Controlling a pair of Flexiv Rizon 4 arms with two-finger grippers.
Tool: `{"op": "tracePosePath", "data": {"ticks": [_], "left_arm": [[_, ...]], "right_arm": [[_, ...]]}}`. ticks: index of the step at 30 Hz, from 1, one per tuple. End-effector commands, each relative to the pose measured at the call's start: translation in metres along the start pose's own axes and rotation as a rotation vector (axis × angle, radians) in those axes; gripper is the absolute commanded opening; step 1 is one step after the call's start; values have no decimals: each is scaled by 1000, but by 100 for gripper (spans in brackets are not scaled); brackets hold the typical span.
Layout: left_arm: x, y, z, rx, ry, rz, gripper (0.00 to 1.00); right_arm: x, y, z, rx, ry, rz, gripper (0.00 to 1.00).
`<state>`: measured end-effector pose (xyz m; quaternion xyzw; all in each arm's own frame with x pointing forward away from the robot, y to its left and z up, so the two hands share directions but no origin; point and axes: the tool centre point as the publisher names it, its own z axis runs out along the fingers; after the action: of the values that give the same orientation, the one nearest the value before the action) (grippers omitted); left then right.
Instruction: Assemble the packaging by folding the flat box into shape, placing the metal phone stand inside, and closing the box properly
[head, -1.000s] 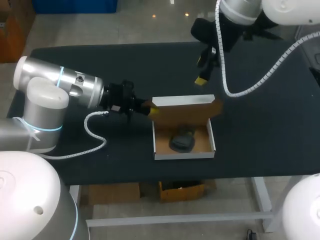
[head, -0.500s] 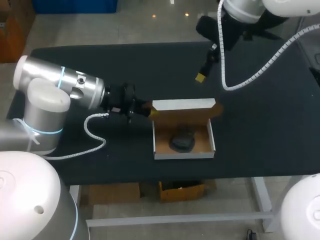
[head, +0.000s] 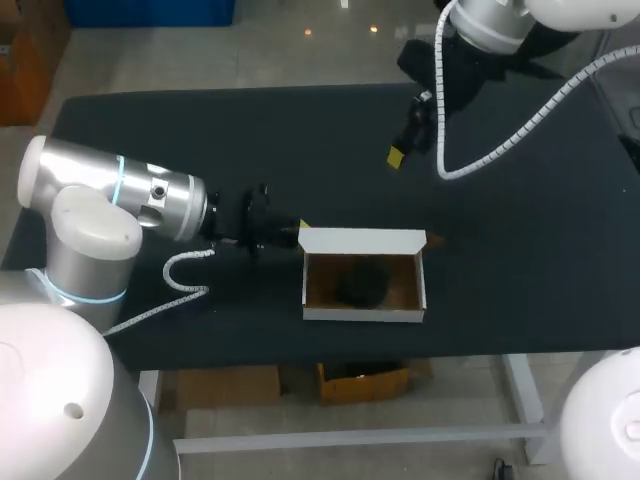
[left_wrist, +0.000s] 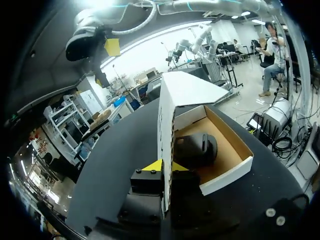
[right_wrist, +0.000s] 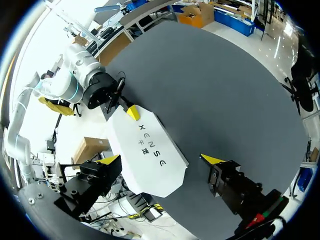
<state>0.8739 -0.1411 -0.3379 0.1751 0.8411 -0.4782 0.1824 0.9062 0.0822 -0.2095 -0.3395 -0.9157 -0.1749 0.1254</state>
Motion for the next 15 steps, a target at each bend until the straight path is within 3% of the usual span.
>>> {"op": "tracePosePath", "data": {"ticks": [1,15], "left_arm": [[15,1,5,-24,-48,15,0],[18,0,7,-53,-65,43,0]], "right_arm": [[-4,-4,2,-8,26,18,100],[-4,-6,2,-12,25,36,100]]}}
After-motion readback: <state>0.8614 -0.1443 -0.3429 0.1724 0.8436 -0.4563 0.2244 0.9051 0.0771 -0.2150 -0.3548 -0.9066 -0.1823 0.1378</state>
